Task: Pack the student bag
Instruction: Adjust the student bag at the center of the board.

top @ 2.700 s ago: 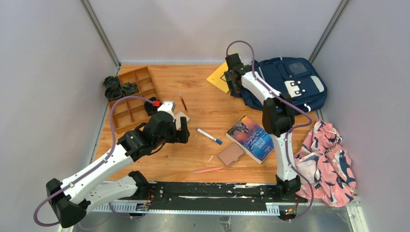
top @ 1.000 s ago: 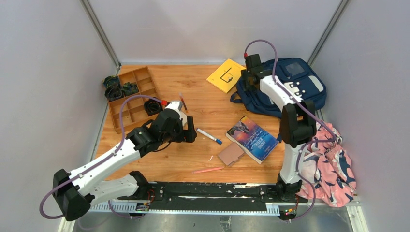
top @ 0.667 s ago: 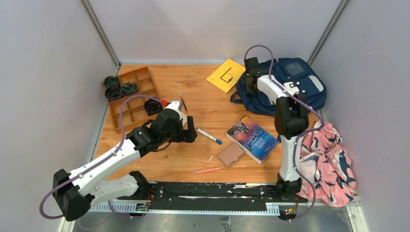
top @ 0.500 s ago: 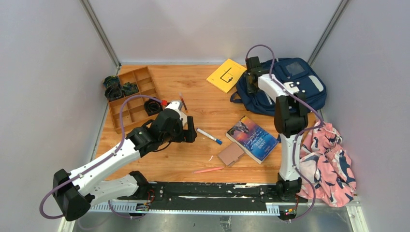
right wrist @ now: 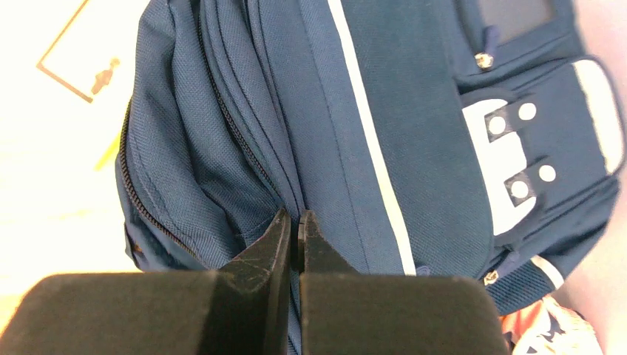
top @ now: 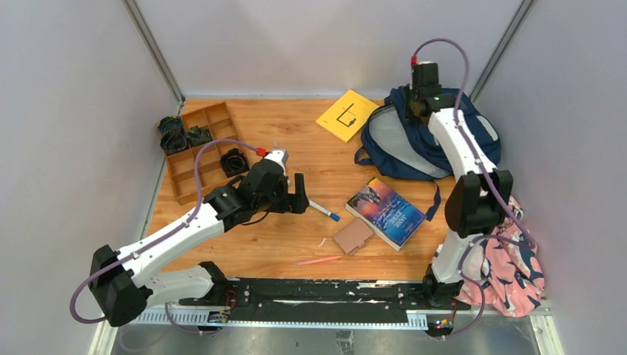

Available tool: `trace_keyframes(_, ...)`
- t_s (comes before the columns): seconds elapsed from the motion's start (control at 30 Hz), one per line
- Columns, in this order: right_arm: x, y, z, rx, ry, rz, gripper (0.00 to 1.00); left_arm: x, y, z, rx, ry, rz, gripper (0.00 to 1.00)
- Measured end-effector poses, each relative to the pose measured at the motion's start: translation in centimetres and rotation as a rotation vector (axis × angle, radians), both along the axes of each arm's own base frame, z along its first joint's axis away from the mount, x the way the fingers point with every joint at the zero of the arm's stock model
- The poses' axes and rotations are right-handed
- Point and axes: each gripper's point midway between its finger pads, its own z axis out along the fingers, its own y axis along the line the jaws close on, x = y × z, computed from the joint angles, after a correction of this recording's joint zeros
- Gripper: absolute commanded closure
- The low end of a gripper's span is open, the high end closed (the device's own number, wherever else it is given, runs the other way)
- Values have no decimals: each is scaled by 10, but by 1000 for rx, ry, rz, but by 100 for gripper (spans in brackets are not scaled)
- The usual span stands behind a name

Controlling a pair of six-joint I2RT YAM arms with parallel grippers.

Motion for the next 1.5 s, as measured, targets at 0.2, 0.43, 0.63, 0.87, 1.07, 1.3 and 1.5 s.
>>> trace_keyframes(0.2, -9, -25, 33, 63, -70, -41, 100, 2, -6, 1, -15, 1, -13, 0)
trace_keyframes(0.43, -21, -34, -13, 192, 29, -63, 100, 4, -12, 1, -27, 8, -22, 0)
trace_keyframes(0.63, -22, -27, -40, 293, 89, -47, 70, 9, -17, 6, -38, -2, -20, 0)
trace_keyframes(0.87, -30, -15, -71, 366, 201, -44, 47, 24, -20, 26, -44, -51, 18, 0)
trace_keyframes(1.07, -32, -7, -48, 370, 153, -19, 46, 36, -15, 42, -20, -89, 68, 0)
trace_keyframes(1.3, -32, 29, -1, 379, 34, 85, 42, 42, -11, 38, 8, -76, 92, 0)
trace_keyframes(1.5, -17, 71, 13, 384, 3, 176, 36, 50, 1, 39, 10, -79, 130, 0)
